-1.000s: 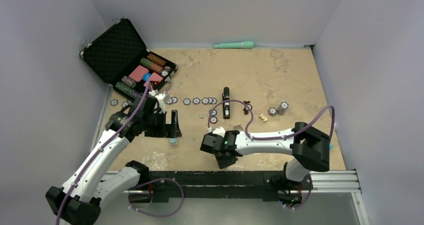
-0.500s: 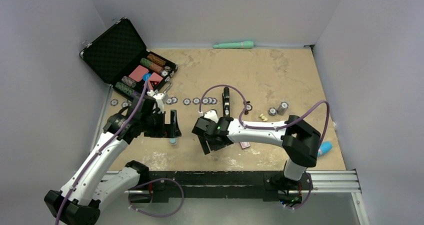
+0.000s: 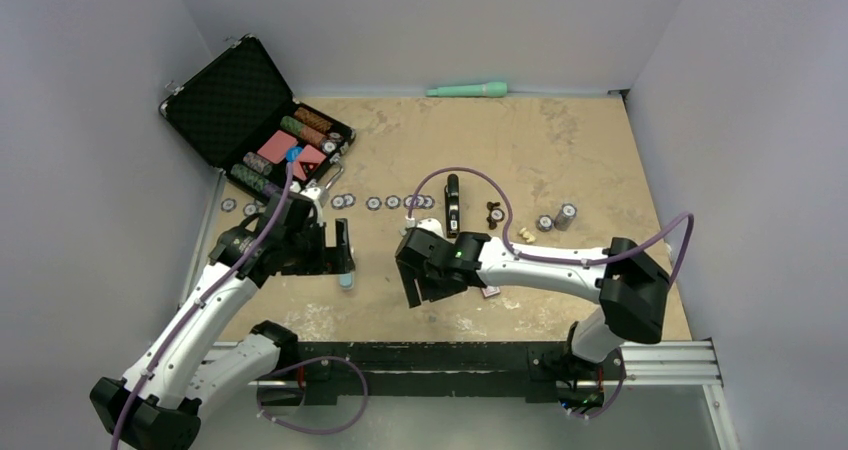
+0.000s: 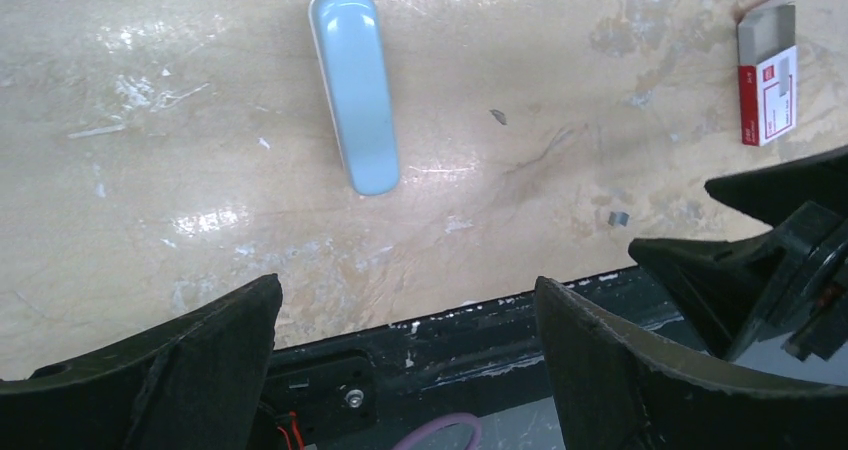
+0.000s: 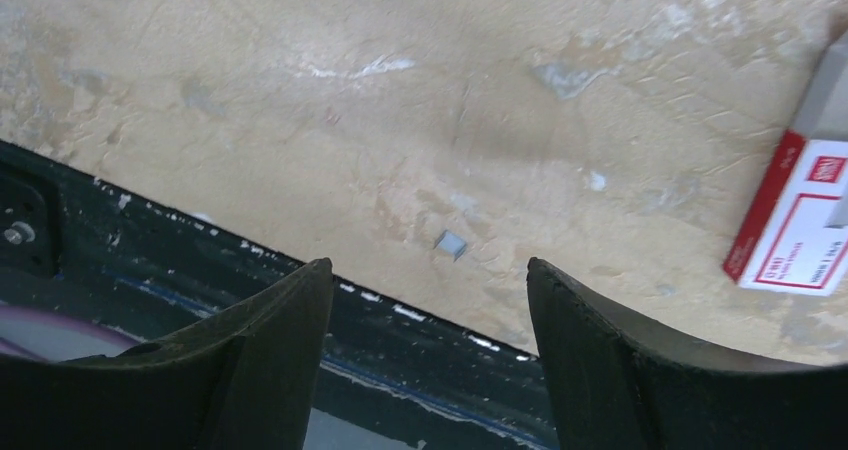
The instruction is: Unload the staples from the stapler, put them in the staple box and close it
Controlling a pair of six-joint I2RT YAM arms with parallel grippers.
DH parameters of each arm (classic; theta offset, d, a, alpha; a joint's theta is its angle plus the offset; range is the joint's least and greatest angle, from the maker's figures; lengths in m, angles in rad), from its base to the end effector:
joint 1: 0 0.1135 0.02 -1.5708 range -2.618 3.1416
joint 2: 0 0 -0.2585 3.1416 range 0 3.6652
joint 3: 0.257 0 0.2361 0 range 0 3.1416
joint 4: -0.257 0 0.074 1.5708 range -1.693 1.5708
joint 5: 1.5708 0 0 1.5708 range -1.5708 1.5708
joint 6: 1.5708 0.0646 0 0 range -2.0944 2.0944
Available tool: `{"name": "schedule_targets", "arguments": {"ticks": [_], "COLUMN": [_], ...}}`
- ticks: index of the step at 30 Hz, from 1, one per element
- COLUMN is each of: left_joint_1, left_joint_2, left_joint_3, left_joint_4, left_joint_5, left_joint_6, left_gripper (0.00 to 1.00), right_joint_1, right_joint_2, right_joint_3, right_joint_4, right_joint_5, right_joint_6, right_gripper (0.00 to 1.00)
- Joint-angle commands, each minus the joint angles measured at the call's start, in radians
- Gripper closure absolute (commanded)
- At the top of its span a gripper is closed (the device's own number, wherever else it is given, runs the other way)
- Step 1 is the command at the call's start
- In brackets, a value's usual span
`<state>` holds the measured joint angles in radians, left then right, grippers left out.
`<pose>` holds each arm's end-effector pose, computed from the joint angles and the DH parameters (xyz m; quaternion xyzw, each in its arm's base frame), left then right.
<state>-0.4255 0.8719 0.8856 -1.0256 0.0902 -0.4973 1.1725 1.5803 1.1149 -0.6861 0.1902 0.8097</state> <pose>0.1384 -0.0691 0.2572 -0.0220 0.9601 -0.1615 0.2274 0.1313 0.2804 0.1976 -0.1562 0.9613 0.1225 0.1912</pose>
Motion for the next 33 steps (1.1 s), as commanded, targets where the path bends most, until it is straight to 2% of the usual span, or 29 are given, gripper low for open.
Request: {"name": "schedule_targets", "arguments": {"ticks": [1, 12, 24, 30, 33], "left_joint_1": [-0.001, -0.001, -0.026, -0.029, -0.028], "left_joint_2": [-0.011, 0.010, 0.008, 0.001, 0.001], "left_joint_3": [0.002, 0.005, 0.003, 0.002, 0.002], "left_joint_4": [-0.004, -0.011, -0.010, -0.009, -0.009], "left_joint_5": [-0.108, -0.125, -0.119, -0.121, -0.121], "left_joint_6": [-0.037, -0.041, -0.040, -0.041, -0.040], "left_gripper": [0.00, 0.00, 0.00, 0.00, 0.00], "right_joint_1": [0.019, 0.019, 0.032, 0.035, 0.035], "right_joint_2": [-0.002, 0.064, 0.142, 0.143, 0.146], "right_joint_3": [-0.002, -0.028, -0.017, -0.041, -0.045], "right_joint_4": [0.001, 0.005, -0.008, 0.049, 0.081], "right_joint_5": [-0.083, -0.094, -0.117, -0.179, -0.186], "right_joint_6": [0.045, 0.100, 0.139, 0.133, 0.121], "right_gripper": [0.26, 0.33, 0.45, 0.46, 0.52]}}
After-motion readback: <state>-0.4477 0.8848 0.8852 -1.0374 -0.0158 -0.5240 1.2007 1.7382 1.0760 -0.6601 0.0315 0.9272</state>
